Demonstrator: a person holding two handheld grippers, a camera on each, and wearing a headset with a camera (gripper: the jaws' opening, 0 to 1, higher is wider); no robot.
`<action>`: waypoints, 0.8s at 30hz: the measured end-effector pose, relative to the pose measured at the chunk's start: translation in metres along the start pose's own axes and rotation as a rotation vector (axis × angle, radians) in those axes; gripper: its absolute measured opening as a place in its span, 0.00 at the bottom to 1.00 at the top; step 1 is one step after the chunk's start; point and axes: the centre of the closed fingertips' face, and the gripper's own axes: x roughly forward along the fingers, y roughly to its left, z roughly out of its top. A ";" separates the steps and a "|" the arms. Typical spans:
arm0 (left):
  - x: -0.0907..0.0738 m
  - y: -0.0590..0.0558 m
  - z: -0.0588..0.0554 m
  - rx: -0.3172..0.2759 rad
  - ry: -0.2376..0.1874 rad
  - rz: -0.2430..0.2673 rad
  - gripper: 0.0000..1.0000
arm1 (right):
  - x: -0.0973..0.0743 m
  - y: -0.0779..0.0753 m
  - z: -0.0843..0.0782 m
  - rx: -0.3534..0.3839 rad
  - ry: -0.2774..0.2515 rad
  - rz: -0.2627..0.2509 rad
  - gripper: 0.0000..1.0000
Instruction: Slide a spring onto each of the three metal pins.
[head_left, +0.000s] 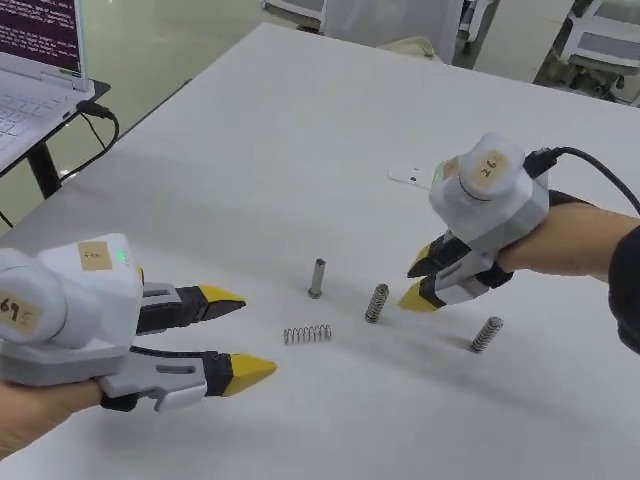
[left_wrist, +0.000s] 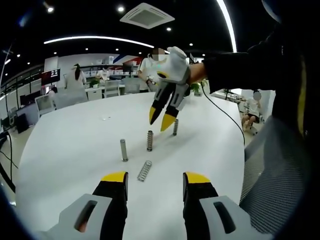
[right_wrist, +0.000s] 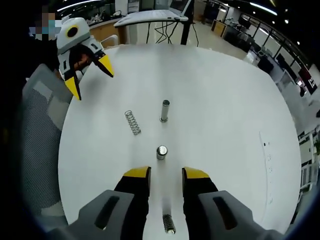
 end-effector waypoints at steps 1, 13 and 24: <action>0.002 0.000 0.000 0.004 0.005 -0.006 0.38 | -0.003 0.001 0.000 0.008 -0.008 -0.008 0.23; 0.027 0.006 -0.007 0.030 0.056 -0.049 0.36 | -0.031 0.014 0.000 0.056 -0.113 -0.075 0.23; 0.046 0.012 -0.021 0.030 0.105 -0.069 0.34 | -0.048 0.031 -0.001 0.085 -0.172 -0.114 0.24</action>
